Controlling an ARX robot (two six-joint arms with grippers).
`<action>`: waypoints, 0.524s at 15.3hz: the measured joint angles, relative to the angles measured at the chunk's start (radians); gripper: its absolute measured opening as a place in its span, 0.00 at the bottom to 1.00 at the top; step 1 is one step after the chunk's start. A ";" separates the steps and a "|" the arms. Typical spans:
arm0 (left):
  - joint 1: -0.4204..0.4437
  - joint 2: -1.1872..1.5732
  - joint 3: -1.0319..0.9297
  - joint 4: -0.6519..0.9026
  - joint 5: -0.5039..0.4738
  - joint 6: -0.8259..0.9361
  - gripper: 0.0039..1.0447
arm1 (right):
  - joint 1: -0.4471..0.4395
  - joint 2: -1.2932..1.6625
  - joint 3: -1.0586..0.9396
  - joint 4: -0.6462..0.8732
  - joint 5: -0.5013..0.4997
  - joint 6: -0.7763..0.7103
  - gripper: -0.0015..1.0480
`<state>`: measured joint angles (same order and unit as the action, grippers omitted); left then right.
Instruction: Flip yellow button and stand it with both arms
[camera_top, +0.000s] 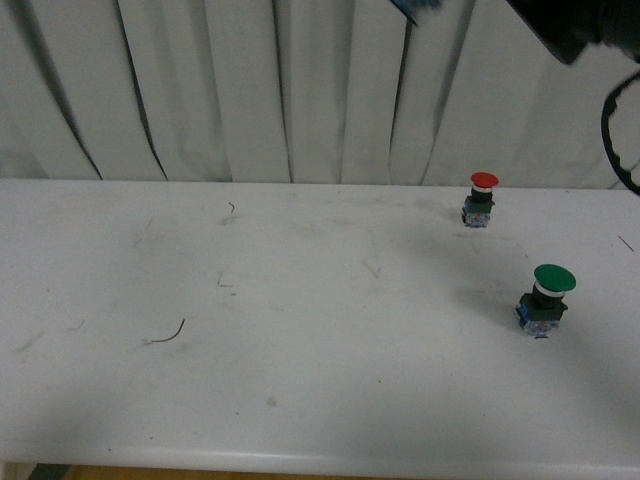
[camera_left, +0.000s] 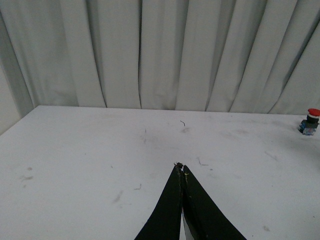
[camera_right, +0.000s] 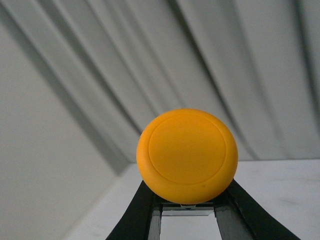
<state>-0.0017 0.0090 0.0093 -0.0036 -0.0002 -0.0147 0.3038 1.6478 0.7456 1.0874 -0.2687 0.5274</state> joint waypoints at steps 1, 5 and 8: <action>0.000 0.000 0.000 0.000 0.000 0.000 0.01 | -0.019 0.002 0.000 -0.063 0.079 -0.124 0.24; 0.000 0.000 0.000 0.000 0.000 0.000 0.01 | -0.105 0.021 0.029 -0.092 0.282 -0.476 0.24; 0.000 0.000 0.000 0.000 0.000 0.000 0.01 | -0.164 0.065 0.042 -0.105 0.333 -0.565 0.24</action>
<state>-0.0017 0.0090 0.0093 -0.0036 -0.0002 -0.0147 0.1402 1.7126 0.7872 0.9821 0.0647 -0.0372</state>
